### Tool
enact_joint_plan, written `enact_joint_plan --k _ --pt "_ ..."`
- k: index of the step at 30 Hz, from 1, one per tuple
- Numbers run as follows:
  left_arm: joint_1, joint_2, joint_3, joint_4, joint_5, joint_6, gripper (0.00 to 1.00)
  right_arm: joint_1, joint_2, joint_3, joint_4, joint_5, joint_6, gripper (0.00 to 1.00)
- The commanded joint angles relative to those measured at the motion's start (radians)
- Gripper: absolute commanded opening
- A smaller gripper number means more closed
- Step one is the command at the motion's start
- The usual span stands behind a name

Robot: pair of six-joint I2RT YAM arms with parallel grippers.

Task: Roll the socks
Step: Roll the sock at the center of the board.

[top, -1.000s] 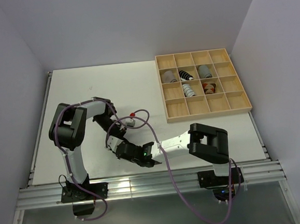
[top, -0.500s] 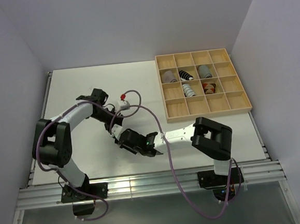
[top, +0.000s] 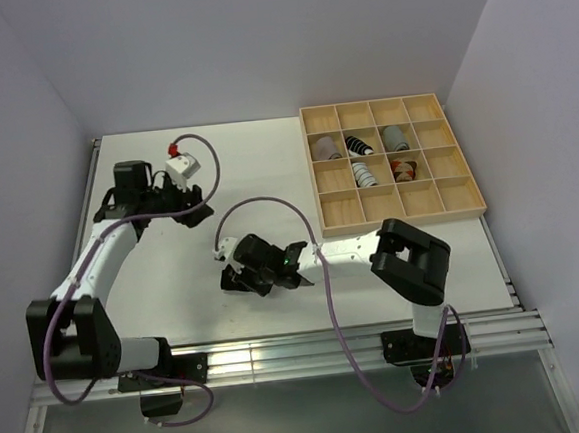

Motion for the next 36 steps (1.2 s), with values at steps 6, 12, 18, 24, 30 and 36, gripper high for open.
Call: enact_joint_plan --k 6,12,18,24,30,36 --pt "0.031 -0.226 -0.108 0.12 -0.042 0.121 0.69 -0.131 0.086 0.139 -0.244 -0.373 0.034 0.01" --pt "0.003 -0.308 -0.183 -0.019 -0.055 0.391 0.75 -0.214 0.186 0.282 -0.406 -0.52 0.031 0.01" --pt "-0.113 -0.374 -0.281 -0.127 -0.123 0.576 0.81 -0.271 0.287 0.395 -0.489 -0.617 0.043 0.01" --pt "-0.297 -0.404 -0.422 -0.041 -0.217 0.558 0.84 -0.298 0.33 0.435 -0.524 -0.712 0.045 0.01" --pt "-0.354 -0.369 -0.474 0.057 -0.226 0.531 0.89 -0.307 0.344 0.437 -0.537 -0.737 0.039 0.01" --pt "-0.396 -0.328 -0.51 0.143 -0.238 0.527 0.93 -0.317 0.352 0.44 -0.537 -0.754 0.04 0.01"
